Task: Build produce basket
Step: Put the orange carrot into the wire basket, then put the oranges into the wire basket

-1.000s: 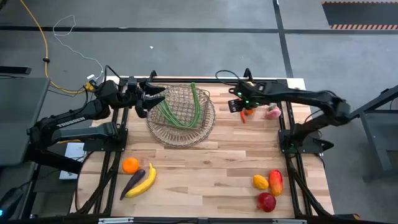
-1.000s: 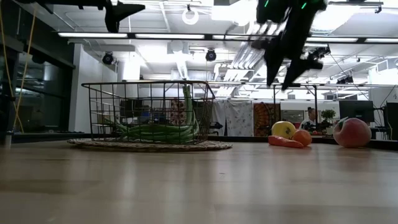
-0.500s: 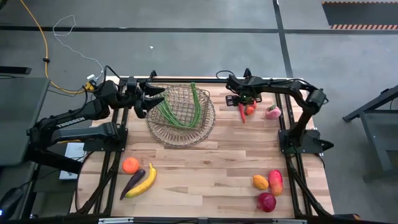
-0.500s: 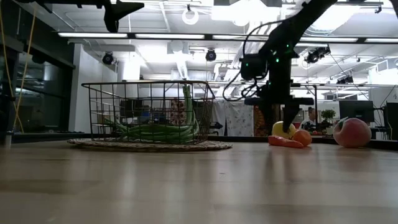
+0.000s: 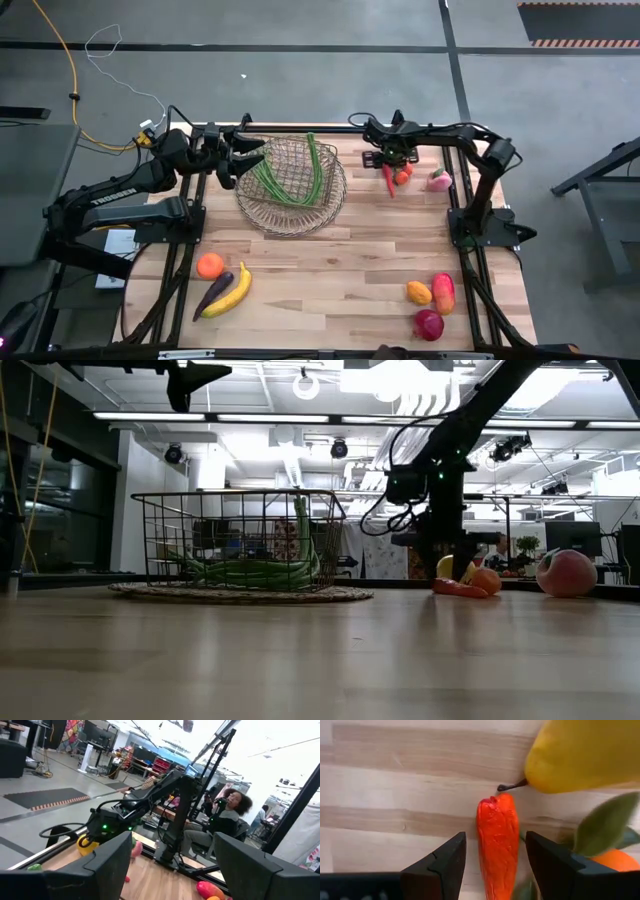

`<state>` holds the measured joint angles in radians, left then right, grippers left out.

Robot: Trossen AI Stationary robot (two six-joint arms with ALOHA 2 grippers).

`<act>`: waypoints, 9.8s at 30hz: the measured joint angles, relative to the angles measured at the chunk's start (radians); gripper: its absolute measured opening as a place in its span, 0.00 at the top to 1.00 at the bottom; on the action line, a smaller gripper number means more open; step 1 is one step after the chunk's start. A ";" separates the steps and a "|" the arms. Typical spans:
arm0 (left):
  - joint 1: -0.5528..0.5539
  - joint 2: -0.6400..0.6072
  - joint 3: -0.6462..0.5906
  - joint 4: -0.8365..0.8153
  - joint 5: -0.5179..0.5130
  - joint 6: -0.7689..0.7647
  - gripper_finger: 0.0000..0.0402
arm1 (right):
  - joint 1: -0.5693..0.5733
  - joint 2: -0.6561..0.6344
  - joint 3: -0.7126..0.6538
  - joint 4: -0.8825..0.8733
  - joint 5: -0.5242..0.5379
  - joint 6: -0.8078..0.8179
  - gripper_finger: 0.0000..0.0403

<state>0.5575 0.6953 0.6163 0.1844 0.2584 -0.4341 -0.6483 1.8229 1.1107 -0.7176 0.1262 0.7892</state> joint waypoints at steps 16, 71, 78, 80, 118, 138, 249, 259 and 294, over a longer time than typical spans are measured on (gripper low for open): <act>0.000 0.000 0.000 0.000 -0.006 0.000 0.34 | 0.000 0.005 0.000 0.020 0.001 -0.004 0.71; -0.194 0.504 0.330 0.002 -0.029 0.209 0.19 | 0.558 -0.382 0.074 1.140 -0.016 -0.415 0.84; -0.201 0.580 0.368 0.089 -0.057 0.201 0.19 | 0.559 -0.382 0.074 1.128 -0.049 -0.430 0.84; -0.205 0.589 0.371 0.120 -0.057 0.201 0.19 | 0.559 -0.382 0.074 1.126 -0.054 -0.431 0.84; -0.143 0.527 0.367 -0.011 -0.003 0.238 0.87 | 0.525 -0.475 0.073 0.989 -0.070 -0.430 0.50; 0.011 0.452 0.505 -0.708 -0.172 0.674 0.89 | 0.451 -0.609 0.073 0.741 0.000 -0.477 0.41; 0.010 -0.066 0.142 -0.067 -0.042 0.227 0.41 | 0.452 -0.609 0.074 0.690 0.015 -0.481 0.41; 0.010 -0.017 0.142 -0.068 -0.042 0.161 0.41 | 0.350 -0.537 0.275 -0.030 0.087 -0.229 0.41; 0.010 0.014 0.142 -0.066 -0.061 0.149 0.41 | 0.013 0.056 0.121 -0.239 0.088 -0.648 0.51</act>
<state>0.5674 0.7090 0.7578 0.1181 0.1974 -0.2854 -0.6353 1.8790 1.2314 -0.9570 0.2142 0.1416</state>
